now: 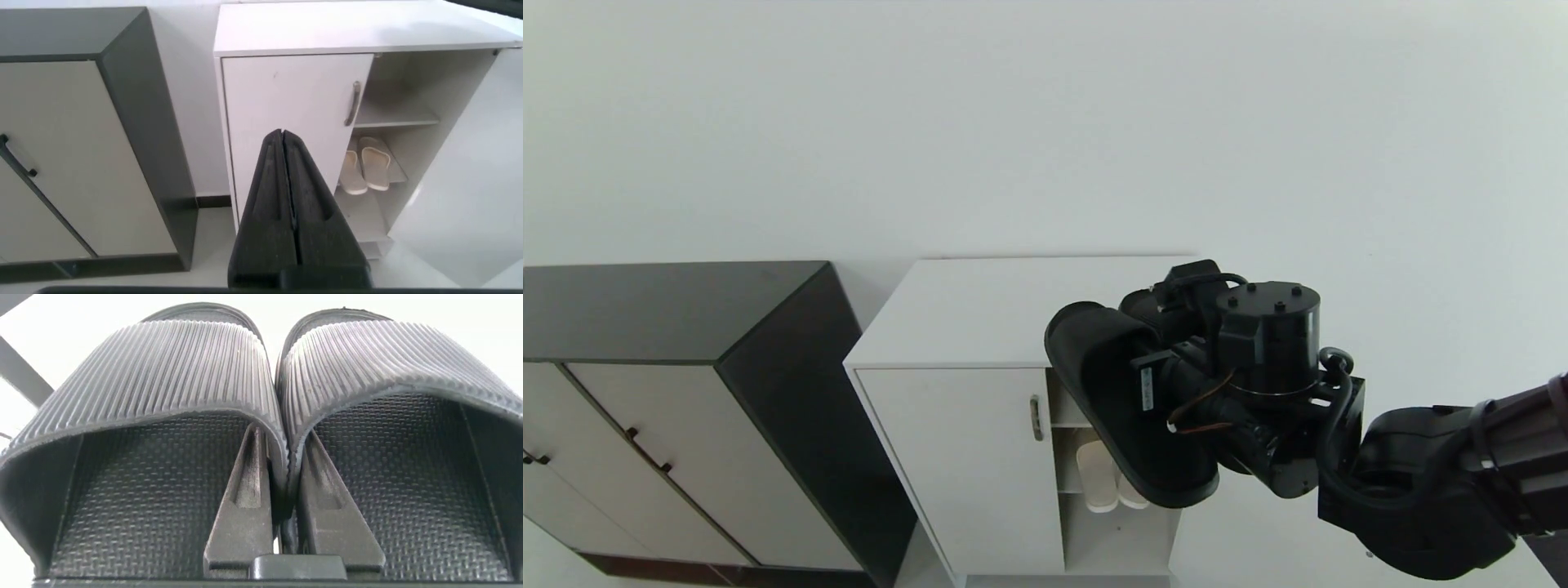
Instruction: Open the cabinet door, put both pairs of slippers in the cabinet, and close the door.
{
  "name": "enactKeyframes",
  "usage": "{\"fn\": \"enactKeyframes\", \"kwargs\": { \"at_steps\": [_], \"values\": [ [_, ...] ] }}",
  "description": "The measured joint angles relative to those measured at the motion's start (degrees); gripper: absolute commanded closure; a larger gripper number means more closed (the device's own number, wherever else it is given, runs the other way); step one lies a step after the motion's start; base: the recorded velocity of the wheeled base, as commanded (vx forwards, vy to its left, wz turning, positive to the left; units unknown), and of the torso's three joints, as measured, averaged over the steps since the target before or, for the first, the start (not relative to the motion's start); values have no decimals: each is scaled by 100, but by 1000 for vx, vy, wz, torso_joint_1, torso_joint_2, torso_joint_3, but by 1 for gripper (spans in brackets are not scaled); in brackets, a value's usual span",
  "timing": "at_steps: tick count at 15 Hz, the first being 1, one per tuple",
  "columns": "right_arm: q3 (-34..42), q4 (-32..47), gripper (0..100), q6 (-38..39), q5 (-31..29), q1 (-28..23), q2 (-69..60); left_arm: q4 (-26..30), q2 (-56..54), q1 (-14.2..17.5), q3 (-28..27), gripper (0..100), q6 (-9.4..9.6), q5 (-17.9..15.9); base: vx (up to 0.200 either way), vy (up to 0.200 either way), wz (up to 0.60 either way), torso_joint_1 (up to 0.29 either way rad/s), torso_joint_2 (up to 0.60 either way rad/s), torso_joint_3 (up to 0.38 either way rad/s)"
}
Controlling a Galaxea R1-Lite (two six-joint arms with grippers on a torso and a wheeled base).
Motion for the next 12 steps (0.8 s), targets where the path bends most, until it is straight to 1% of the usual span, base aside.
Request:
{"fn": "enactKeyframes", "kwargs": {
  "at_steps": [12],
  "values": [
    [212, -1, 100, 1, 16, 63, -179, 5, 0, -2, 0, 100, -11, 2, 0, 0, 0, 0, 0, 0]
  ]
}}
